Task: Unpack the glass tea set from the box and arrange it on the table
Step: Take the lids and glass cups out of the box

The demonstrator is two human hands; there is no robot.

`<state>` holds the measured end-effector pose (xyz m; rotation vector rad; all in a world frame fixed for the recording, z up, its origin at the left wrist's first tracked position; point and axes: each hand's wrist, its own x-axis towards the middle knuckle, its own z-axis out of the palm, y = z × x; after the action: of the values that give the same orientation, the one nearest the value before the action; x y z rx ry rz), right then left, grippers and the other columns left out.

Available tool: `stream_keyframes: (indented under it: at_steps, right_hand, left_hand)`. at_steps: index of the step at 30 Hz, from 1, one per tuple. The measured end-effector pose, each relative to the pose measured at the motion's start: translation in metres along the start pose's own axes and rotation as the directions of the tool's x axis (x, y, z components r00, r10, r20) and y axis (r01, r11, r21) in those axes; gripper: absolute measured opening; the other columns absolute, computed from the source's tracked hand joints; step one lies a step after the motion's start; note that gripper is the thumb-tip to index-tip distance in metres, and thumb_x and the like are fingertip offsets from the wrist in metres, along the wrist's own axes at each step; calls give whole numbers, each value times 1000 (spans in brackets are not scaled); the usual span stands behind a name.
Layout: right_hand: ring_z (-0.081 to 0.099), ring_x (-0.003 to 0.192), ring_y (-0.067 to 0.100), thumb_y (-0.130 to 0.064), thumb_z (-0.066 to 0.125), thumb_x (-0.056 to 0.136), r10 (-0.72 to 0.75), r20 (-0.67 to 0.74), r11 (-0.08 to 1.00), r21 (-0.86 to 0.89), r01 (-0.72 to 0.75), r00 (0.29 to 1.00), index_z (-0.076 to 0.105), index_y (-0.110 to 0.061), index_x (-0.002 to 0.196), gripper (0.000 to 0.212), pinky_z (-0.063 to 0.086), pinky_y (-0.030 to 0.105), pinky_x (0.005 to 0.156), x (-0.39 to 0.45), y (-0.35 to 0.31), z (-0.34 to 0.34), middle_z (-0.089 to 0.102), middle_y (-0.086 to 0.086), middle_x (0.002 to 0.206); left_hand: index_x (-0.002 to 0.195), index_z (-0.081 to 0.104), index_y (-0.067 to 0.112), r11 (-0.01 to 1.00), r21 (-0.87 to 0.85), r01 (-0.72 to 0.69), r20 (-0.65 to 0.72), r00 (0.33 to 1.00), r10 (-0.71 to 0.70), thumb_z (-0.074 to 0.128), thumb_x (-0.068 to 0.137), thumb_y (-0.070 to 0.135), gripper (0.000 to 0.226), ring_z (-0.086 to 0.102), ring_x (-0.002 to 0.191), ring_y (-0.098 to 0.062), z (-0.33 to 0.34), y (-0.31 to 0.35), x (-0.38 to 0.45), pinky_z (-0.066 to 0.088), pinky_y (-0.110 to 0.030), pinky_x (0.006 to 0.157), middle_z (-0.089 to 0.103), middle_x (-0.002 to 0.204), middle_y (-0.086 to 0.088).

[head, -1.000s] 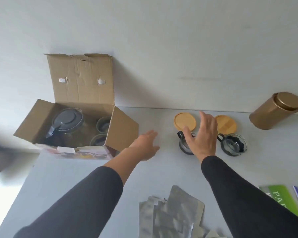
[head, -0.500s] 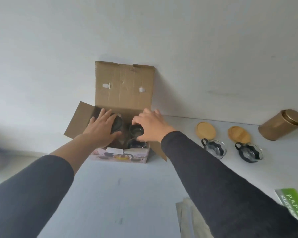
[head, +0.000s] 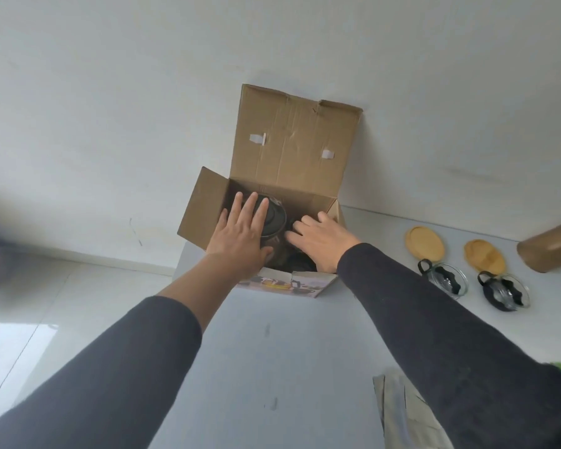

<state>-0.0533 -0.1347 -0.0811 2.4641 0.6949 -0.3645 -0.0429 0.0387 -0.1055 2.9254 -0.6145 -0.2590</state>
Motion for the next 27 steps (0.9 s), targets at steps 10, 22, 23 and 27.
stream_keyframes:
  at_steps: [10, 22, 23, 27]
  right_hand:
    - [39, 124, 27, -16, 53, 92, -37, 21, 999, -26, 38, 999, 41, -22, 139, 48, 36, 39, 95, 5, -4, 3, 43, 10, 135]
    - [54, 96, 24, -32, 84, 55, 33, 32, 909, 416, -43, 999, 46, -20, 120, 76, 49, 37, 77, -26, 34, -36, 55, 1, 107]
    - [55, 93, 24, -30, 85, 55, 88, 27, 846, 526, -89, 996, 45, -20, 118, 76, 51, 37, 74, -36, 38, -34, 55, 0, 104]
    - [56, 101, 19, -33, 83, 57, 374, -9, 525, 827, -204, 927, 41, -24, 126, 81, 49, 31, 83, -92, 49, -11, 57, -3, 115]
  left_hand:
    - [151, -13, 19, 1000, -24, 1, -12, 1000, -1, 36, 97, 46, 77, -18, 146, -28, 3, 1, 0, 0, -43, 119, -15, 159, -4]
    - [151, -11, 17, 999, -50, -7, 2, 1000, 7, 32, 99, 44, 73, -17, 147, -27, 1, 2, -4, 4, -43, 120, -14, 160, -3]
    - [152, -11, 17, 998, -60, -12, 13, 1000, 13, 31, 99, 45, 73, -16, 147, -27, 0, 1, -4, 4, -43, 120, -14, 160, -3]
    - [153, 5, 17, 983, -185, 1, 8, 1000, 0, 40, 97, 41, 70, -8, 148, -25, -8, -1, -5, 7, -45, 120, -2, 161, -3]
